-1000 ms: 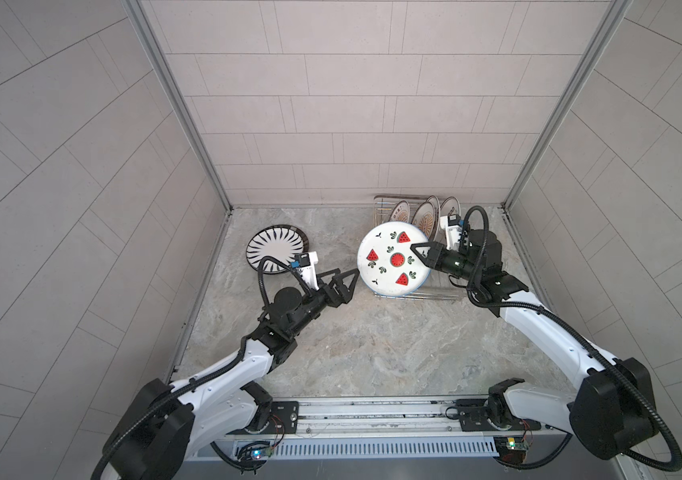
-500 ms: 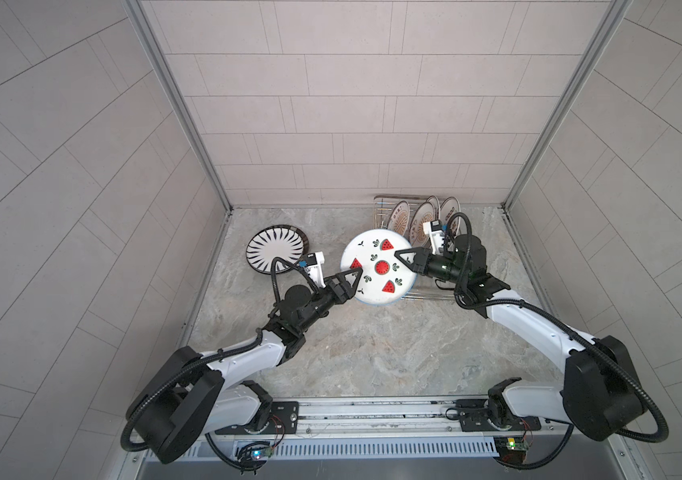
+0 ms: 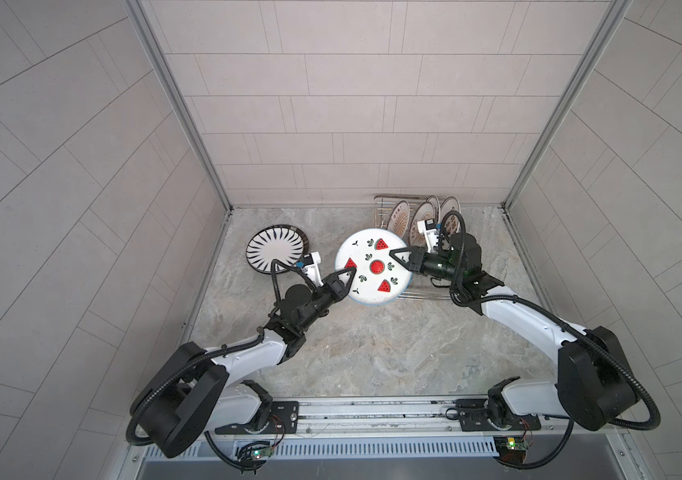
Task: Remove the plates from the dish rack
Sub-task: 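Grasp the watermelon plate with the left gripper, release the right, then lower the watermelon plate onto the plate stack with the left gripper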
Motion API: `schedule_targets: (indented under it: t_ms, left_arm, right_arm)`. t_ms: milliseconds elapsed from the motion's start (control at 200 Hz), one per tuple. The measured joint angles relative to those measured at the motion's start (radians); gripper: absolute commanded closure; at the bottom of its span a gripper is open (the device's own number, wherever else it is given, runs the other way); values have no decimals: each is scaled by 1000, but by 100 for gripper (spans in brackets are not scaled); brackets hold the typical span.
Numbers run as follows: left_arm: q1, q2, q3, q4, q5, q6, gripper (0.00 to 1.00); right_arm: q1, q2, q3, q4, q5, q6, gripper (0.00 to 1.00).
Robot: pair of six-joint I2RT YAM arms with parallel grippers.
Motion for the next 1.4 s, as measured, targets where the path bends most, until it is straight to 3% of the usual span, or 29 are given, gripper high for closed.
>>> schedule_targets:
  t_ms: [180,330,510,691,961,1071,1401]
  left_arm:
    - [1,7,-18,50,-14,-34,87]
    - [-5,7,-20,64,-26,-32,88]
    - [-8,7,-30,60,-52,-35,90]
    - [-11,7,-35,44,-89,-33,95]
    - [-12,-33,-45,-46,-167,-15,98]
    - [-8,-39,-54,-73,-205,-11,98]
    - [66,-89,-100,-127,-303,-11,100]
  right_arm:
    - [12,0,34,-53,14,-52,80]
    - [21,5,54,-109,46,-84,70]
    - [34,10,56,-150,68,-116,64]
    - [40,10,60,-183,89,-138,33]
    - [48,7,89,-264,163,-194,21]
    - [51,-22,93,-301,232,-215,7]
    - [100,-156,100,-372,451,-303,4]
